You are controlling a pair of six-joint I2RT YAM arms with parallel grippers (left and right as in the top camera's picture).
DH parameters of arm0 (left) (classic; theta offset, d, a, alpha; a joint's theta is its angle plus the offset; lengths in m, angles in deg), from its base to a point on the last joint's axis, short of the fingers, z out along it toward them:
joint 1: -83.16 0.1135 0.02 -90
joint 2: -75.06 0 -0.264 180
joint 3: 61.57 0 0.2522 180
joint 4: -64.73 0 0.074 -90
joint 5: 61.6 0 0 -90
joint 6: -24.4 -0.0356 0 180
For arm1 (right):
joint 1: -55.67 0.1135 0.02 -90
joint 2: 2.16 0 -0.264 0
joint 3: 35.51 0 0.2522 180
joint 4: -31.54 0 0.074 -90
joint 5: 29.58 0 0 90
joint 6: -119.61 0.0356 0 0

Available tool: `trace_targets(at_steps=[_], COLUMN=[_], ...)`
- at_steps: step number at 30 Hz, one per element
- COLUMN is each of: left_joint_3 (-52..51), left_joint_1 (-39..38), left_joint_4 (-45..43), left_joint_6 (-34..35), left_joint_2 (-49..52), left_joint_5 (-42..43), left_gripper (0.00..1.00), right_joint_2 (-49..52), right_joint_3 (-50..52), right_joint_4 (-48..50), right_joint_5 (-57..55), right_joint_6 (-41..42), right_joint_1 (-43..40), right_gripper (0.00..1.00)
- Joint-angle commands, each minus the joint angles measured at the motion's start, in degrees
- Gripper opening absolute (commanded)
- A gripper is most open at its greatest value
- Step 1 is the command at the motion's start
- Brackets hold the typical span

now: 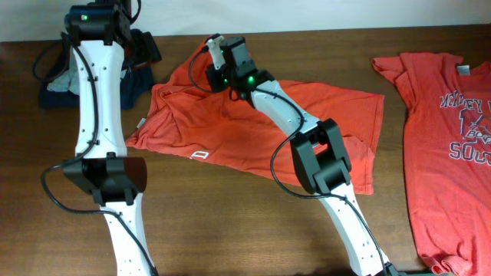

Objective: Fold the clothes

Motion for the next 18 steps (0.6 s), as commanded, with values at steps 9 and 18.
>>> trace_targets(at_steps=[9,18], left_joint_3=[0.09,0.09], left_joint_1=[-0.11,-0.22], left_joint_4=[-0.04,-0.04], left_joint_6=[0.11,0.11], left_joint_2=[-0.24,-0.24], left_joint_5=[0.24,0.26], left_gripper=[0.99,0.99], right_joint_2=[-2.84,-0.35], right_joint_3=[-3.15,-2.03], right_joint_4=[-13.70,-13.79], right_joint_5=[13.00,11.13], right_joint_6=[-0.11,-0.15], right_joint_1=[5.35,7.87], right_gripper=[0.04,0.04])
